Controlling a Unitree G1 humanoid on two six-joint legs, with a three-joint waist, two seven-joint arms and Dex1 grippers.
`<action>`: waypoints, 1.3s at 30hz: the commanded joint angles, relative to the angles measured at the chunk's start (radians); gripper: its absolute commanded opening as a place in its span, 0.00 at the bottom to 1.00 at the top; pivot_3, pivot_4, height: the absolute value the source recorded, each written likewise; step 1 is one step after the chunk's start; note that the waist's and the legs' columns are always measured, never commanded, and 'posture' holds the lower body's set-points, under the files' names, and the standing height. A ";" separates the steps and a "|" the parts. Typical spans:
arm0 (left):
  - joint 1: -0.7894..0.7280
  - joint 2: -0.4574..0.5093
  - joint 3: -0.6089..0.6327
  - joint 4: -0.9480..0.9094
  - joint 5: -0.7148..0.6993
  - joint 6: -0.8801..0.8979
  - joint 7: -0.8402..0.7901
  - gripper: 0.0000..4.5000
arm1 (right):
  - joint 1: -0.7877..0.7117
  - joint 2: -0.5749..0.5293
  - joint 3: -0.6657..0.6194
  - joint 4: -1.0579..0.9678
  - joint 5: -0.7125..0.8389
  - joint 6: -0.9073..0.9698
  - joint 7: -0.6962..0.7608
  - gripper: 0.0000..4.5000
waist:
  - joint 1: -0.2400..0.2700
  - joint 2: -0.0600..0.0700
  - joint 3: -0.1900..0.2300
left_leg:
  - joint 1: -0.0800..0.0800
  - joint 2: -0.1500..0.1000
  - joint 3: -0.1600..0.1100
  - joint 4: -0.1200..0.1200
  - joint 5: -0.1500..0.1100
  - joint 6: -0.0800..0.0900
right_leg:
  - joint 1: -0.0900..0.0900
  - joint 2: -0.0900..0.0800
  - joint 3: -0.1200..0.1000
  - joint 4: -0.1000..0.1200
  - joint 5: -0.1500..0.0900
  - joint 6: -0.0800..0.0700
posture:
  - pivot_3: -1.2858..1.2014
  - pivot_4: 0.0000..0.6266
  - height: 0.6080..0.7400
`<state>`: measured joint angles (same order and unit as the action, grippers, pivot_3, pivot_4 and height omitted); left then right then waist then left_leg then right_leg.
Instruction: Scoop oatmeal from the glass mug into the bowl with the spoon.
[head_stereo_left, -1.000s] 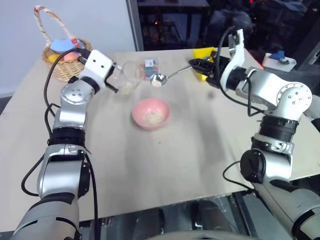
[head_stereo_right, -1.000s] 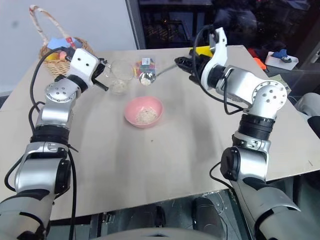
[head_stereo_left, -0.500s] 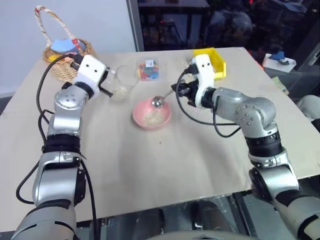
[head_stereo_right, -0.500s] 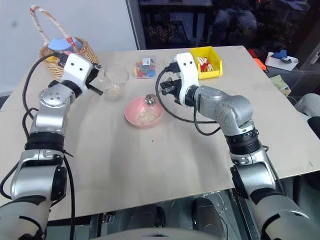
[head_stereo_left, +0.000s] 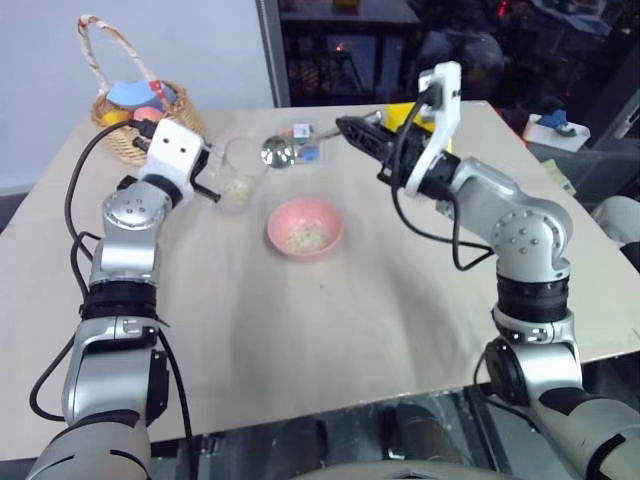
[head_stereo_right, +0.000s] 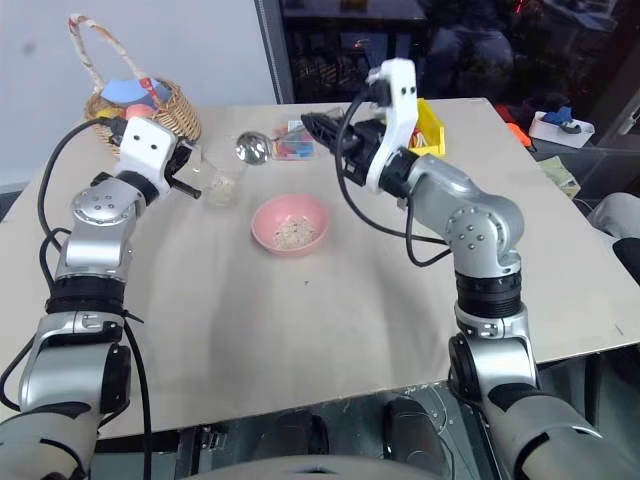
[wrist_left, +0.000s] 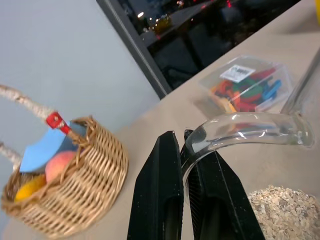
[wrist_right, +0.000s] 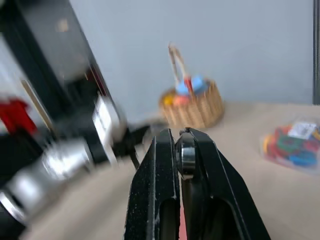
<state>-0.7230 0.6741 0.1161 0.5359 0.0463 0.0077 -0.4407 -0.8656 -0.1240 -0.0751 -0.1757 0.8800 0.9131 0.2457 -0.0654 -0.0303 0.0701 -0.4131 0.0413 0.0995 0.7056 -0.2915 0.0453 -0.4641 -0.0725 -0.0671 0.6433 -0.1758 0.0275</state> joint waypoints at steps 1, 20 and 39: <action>-0.021 0.000 0.020 -0.072 -0.026 -0.008 0.004 0.01 | -0.044 0.029 -0.006 -0.002 0.013 0.011 -0.026 0.00 | -0.002 0.000 -0.002 | 0.000 0.000 0.000 0.000 0.000 0.000 | 0.000 0.000 0.000 0.000 0.000 0.000 | 0.52 0.00 1.00; 0.076 -0.032 0.050 -0.266 -0.105 0.049 -0.018 0.01 | -0.172 0.151 0.216 0.317 -0.382 -0.244 0.091 0.00 | -0.007 0.001 -0.006 | 0.001 0.000 0.001 0.000 0.000 0.000 | 0.000 0.000 0.001 0.002 0.000 0.000 | 0.52 0.00 1.00; 0.202 -0.116 0.245 -0.267 -0.287 0.199 0.068 0.00 | 0.048 0.012 0.176 -0.044 -0.321 -0.319 0.393 0.99 | -0.004 0.000 -0.012 | 0.000 0.000 0.000 0.000 0.000 0.000 | 0.000 0.000 0.001 0.000 0.000 0.000 | 0.52 0.00 1.00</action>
<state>-0.5227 0.5587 0.3135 0.3040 -0.1999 0.2042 -0.3909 -0.8352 -0.0924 0.1548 -0.1220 0.5120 0.6218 0.6002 -0.0694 -0.0301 0.0576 -0.4129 0.0411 0.0994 0.7057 -0.2915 0.0451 -0.4638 -0.0730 -0.0665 0.6436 -0.1758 0.0275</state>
